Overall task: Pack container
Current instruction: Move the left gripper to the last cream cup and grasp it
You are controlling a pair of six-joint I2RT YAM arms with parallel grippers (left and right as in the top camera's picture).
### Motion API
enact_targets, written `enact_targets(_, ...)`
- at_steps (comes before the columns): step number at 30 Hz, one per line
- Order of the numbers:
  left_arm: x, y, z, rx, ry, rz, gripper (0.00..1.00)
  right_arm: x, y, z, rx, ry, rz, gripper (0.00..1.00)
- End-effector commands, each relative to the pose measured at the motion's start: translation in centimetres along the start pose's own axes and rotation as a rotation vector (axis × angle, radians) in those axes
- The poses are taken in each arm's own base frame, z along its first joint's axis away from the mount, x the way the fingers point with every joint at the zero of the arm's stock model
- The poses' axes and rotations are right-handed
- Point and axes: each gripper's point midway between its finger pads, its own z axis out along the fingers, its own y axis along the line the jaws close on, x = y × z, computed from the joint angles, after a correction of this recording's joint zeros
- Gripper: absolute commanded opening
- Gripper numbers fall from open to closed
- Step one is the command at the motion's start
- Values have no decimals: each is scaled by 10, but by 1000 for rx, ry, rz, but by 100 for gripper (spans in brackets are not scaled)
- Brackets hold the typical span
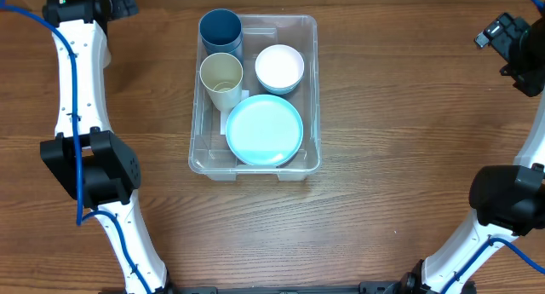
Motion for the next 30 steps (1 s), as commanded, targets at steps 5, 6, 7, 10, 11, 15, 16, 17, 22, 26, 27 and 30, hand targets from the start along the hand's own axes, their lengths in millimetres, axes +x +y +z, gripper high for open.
enact_targets(5,-5,18,14,-39,-23,77,100,-4,2,-11,-10,-34,-4,100)
enact_targets(6,-1,23,18,-45,-11,75,100,-4,2,-11,-10,-34,-4,100)
enact_targets(7,1,26,21,-48,-3,72,100,-4,2,-11,-10,-34,-4,100)
enact_targets(10,9,31,26,-56,24,72,95,-4,2,-11,-10,-34,-4,100)
enact_targets(11,10,31,26,-56,28,72,92,-4,2,-11,-10,-34,-4,100)
enact_targets(15,31,31,42,-60,91,84,87,-4,2,-11,-10,-34,-4,100)
enact_targets(16,39,30,49,-62,115,88,87,-4,2,-11,-10,-34,-4,100)
enact_targets(17,46,30,55,-62,132,92,86,-4,2,-11,-10,-34,-4,100)
enact_targets(22,67,29,73,-66,183,100,81,-4,2,-11,-10,-34,-4,100)
enact_targets(26,66,29,74,-66,178,98,21,-4,2,-11,-10,-34,-4,100)
enact_targets(27,68,29,74,-67,186,90,10,-4,2,-11,-10,-34,-4,100)
enact_targets(30,72,28,62,-69,218,58,4,-4,2,-11,-10,-34,-4,100)
